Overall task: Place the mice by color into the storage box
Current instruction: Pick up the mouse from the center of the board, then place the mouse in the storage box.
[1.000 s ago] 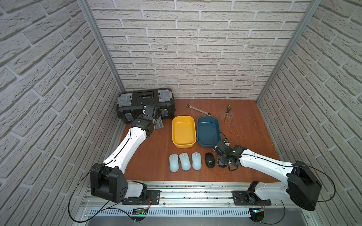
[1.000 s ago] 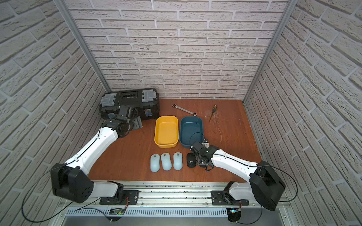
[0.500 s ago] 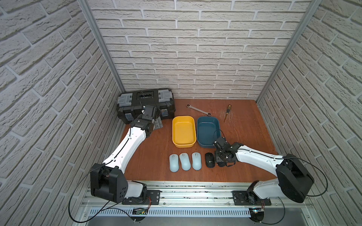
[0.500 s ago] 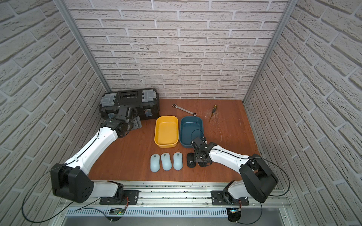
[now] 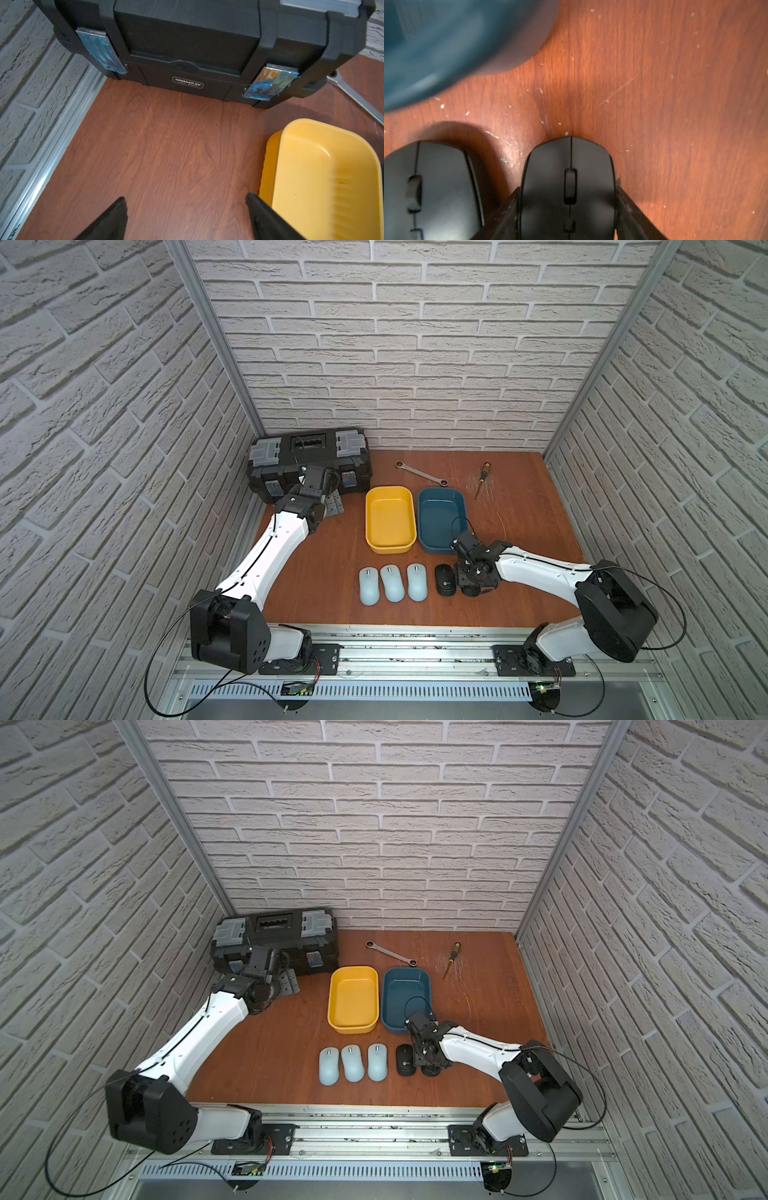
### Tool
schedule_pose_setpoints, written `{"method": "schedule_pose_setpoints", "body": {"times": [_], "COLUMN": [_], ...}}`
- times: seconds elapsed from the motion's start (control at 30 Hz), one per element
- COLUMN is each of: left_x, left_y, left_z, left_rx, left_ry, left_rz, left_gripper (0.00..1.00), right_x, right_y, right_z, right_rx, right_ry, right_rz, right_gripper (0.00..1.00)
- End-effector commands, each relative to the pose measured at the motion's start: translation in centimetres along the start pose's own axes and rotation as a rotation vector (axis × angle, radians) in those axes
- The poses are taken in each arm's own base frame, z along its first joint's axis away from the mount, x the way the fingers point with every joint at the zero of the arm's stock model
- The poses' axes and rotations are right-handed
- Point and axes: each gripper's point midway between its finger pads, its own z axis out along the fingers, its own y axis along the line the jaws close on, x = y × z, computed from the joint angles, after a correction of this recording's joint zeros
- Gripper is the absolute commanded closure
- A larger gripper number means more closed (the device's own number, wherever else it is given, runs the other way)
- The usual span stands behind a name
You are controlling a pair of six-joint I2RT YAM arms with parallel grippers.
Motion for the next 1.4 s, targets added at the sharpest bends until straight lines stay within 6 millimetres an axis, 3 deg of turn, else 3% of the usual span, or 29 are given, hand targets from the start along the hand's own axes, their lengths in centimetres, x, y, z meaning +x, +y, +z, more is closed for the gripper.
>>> {"method": "schedule_pose_setpoints", "body": {"times": [0.0, 0.33, 0.43, 0.8, 0.93, 1.1, 1.17, 1.37], "left_x": [-0.3, -0.5, -0.7, -1.0, -0.9, -1.0, -1.1, -1.8], "left_y": [0.2, 0.0, -0.2, -0.5, -0.4, -0.5, -0.5, -0.6], "left_z": [-0.1, 0.0, 0.0, 0.0, 0.0, -0.1, -0.2, -0.8], "left_rx": [0.006, 0.008, 0.016, 0.028, 0.030, 0.034, 0.037, 0.041], "left_ry": [-0.021, -0.020, -0.021, -0.030, -0.031, -0.035, -0.037, -0.055], "left_rz": [-0.012, -0.017, -0.022, -0.024, -0.030, -0.034, -0.036, -0.046], "left_gripper": [0.08, 0.08, 0.08, 0.08, 0.08, 0.08, 0.08, 0.08], "right_x": [-0.2, 0.3, 0.1, -3.1, -5.8, -11.6, -14.1, -21.5], "right_y": [0.0, -0.3, -0.4, -0.4, 0.2, 2.0, 3.1, 6.3], "right_z": [0.0, 0.1, -0.7, -8.2, -11.3, -13.6, -13.6, -10.8], "right_rx": [0.005, 0.022, 0.016, -0.040, -0.076, -0.112, -0.124, -0.170], "right_ry": [0.003, 0.030, 0.019, -0.102, -0.200, -0.304, -0.332, -0.335], "right_rz": [0.009, -0.004, -0.007, -0.029, -0.034, -0.059, -0.072, -0.066], "right_gripper": [0.36, 0.61, 0.63, 0.62, 0.61, 0.60, 0.60, 0.60]}}
